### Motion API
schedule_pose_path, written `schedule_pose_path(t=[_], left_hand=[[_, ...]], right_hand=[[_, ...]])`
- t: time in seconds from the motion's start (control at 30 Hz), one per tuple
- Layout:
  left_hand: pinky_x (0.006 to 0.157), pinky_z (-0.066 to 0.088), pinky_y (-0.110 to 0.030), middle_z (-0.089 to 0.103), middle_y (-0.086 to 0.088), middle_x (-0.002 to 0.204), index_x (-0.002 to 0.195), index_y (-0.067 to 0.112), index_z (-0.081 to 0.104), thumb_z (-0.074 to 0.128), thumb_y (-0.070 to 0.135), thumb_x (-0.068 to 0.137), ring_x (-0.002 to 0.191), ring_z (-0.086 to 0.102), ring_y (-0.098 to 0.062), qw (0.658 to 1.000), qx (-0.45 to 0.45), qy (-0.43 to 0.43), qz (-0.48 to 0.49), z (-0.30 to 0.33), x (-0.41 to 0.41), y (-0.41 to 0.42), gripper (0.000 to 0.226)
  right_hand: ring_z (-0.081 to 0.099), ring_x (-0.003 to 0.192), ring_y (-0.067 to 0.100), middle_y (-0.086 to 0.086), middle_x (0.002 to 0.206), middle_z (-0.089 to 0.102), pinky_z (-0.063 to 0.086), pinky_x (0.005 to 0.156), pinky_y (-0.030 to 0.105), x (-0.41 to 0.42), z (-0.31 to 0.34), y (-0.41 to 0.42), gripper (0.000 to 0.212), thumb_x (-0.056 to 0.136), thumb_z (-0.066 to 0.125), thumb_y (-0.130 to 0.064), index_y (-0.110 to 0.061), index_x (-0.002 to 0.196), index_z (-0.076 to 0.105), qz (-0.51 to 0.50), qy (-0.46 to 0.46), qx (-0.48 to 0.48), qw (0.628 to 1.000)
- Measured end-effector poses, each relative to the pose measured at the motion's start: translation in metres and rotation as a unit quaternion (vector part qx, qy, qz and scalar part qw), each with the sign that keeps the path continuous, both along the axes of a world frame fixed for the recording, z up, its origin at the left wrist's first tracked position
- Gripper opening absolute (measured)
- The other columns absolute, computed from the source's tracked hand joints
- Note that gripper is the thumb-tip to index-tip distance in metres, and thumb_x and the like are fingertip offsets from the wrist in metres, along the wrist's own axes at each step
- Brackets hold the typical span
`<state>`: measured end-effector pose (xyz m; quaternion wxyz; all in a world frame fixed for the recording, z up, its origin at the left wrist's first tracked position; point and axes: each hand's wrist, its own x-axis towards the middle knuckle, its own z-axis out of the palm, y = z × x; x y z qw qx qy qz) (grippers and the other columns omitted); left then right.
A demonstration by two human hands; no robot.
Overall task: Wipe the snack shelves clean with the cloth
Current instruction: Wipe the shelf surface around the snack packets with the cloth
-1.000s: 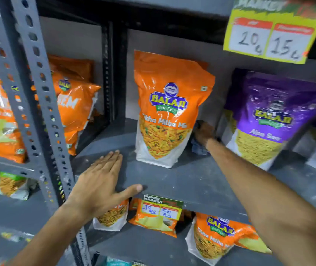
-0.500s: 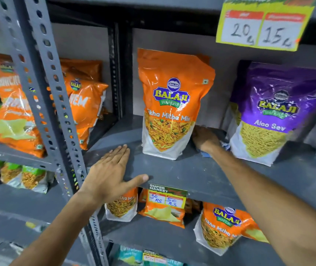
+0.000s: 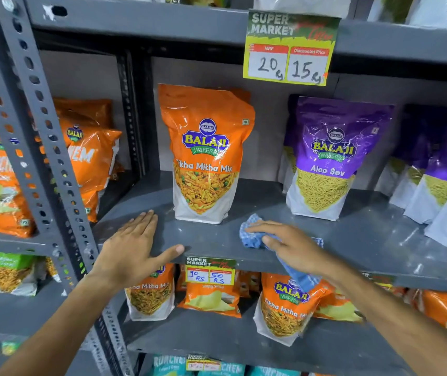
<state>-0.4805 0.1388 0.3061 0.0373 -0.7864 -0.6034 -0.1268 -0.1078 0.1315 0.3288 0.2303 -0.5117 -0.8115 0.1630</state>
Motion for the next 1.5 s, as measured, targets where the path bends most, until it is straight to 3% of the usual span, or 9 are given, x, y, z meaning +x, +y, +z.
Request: schedule_pose_path(t=[0.1,0.23,0.53,0.73,0.8,0.9,1.03,1.27,1.5], left_hand=[[0.13,0.012,-0.036,0.021,-0.009,0.175,0.166,0.009,0.022,0.011,0.1,0.079,0.162,0.018,-0.021,1.0,0.002,-0.001,0.001,0.001,0.001,-0.001,0.126],[0.13,0.013,-0.036,0.02,-0.008,0.175,0.166,0.009,0.021,0.01,0.1,0.079,0.162,0.017,-0.02,1.0,-0.004,0.001,-0.001,0.002,0.0,-0.001,0.126],[0.131,0.014,-0.037,0.02,-0.008,0.175,0.166,0.009,0.021,0.005,0.102,0.077,0.162,0.017,-0.02,1.0,-0.002,0.005,0.0,0.0,-0.001,0.001,0.13],[0.132,0.019,-0.041,0.023,-0.009,0.174,0.165,0.008,0.024,0.006,0.103,0.076,0.162,0.02,-0.021,1.0,0.004,-0.007,-0.005,-0.001,-0.001,0.001,0.132],[0.132,0.02,-0.041,0.024,-0.009,0.174,0.165,0.007,0.025,0.006,0.103,0.077,0.162,0.021,-0.022,1.0,0.006,-0.008,-0.006,-0.002,-0.001,0.001,0.131],[0.132,0.019,-0.04,0.025,-0.011,0.173,0.164,0.006,0.026,0.007,0.102,0.077,0.161,0.023,-0.022,1.0,0.012,-0.008,-0.008,-0.003,-0.002,0.002,0.131],[0.13,0.015,-0.037,0.024,-0.015,0.173,0.163,0.002,0.026,0.003,0.095,0.082,0.161,0.024,-0.025,0.999,0.038,0.01,-0.023,-0.007,-0.002,0.0,0.126],[0.13,0.003,-0.032,0.029,-0.016,0.169,0.161,-0.001,0.03,0.023,0.062,0.108,0.157,0.028,-0.026,0.981,0.129,0.045,-0.135,-0.024,0.017,-0.009,0.082],[0.126,0.007,-0.031,0.048,-0.017,0.159,0.152,0.0,0.05,0.029,0.059,0.108,0.147,0.049,-0.028,0.963,0.107,0.11,-0.223,-0.011,0.073,-0.01,0.076]], right_hand=[[0.056,0.131,0.003,-0.01,0.137,0.065,0.039,0.109,0.022,0.018,0.015,0.011,0.039,0.099,0.053,-0.016,-0.028,0.135,0.064,-0.027,0.106,-0.002,0.994],[0.047,0.142,0.021,0.001,0.151,0.054,0.036,0.109,0.031,0.007,0.01,0.048,0.043,0.106,0.046,-0.012,-0.028,0.145,0.053,-0.12,-0.011,0.01,0.993],[0.032,0.138,-0.009,-0.017,0.155,0.045,0.031,0.107,0.022,-0.012,0.007,-0.016,0.043,0.107,0.048,-0.016,-0.04,0.141,0.056,0.02,-0.091,0.021,0.995],[0.054,0.131,0.012,-0.011,0.144,0.059,0.043,0.109,0.034,0.009,0.021,-0.041,0.04,0.106,0.05,-0.014,-0.037,0.137,0.061,-0.073,-0.044,0.036,0.996],[0.053,0.131,0.014,-0.009,0.147,0.056,0.041,0.105,0.027,-0.026,0.019,-0.046,0.043,0.105,0.049,-0.011,-0.034,0.141,0.057,-0.078,-0.032,0.085,0.993],[0.047,0.139,0.016,-0.006,0.153,0.051,0.043,0.111,0.034,-0.099,0.001,-0.047,0.047,0.103,0.051,-0.009,-0.03,0.145,0.053,-0.016,-0.072,0.13,0.989],[0.037,0.147,0.02,0.001,0.153,0.05,0.039,0.116,0.039,-0.138,-0.018,-0.036,0.047,0.105,0.028,-0.035,-0.021,0.141,0.056,-0.034,-0.12,0.141,0.982],[0.038,0.148,0.012,-0.006,0.154,0.052,0.041,0.114,0.039,-0.067,-0.012,-0.034,0.042,0.107,0.04,-0.044,-0.033,0.146,0.051,-0.157,-0.082,0.091,0.98],[0.043,0.145,0.012,-0.009,0.151,0.054,0.04,0.113,0.035,0.013,-0.006,-0.049,0.039,0.106,0.045,-0.041,-0.035,0.144,0.053,-0.255,-0.095,0.078,0.959]])
